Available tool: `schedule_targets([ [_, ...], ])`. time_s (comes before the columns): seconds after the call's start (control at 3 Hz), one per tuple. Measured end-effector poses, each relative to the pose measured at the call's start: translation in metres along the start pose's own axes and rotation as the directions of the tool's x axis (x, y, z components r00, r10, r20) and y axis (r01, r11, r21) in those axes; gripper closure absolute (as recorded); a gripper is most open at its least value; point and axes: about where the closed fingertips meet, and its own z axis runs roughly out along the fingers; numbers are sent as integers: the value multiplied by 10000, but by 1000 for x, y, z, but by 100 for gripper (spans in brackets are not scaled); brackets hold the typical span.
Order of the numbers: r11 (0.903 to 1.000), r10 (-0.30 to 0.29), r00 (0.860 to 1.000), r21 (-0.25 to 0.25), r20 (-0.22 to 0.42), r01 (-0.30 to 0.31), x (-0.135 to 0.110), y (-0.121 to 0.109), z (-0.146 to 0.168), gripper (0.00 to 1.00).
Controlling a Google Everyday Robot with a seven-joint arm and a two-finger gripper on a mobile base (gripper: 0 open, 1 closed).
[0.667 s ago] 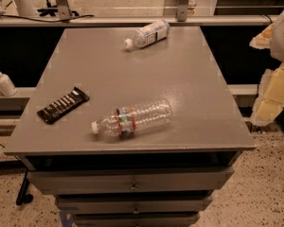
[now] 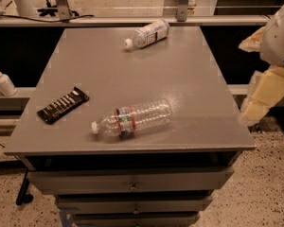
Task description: Pick water bottle
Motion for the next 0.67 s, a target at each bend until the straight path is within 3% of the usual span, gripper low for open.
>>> schedule_targets([
  [0.33, 9991, -303, 9926, -250, 1179, 335, -48, 3, 25, 0],
  [0.67, 9942, -945, 9728, -303, 2114, 1032, -101, 8, 53, 0],
])
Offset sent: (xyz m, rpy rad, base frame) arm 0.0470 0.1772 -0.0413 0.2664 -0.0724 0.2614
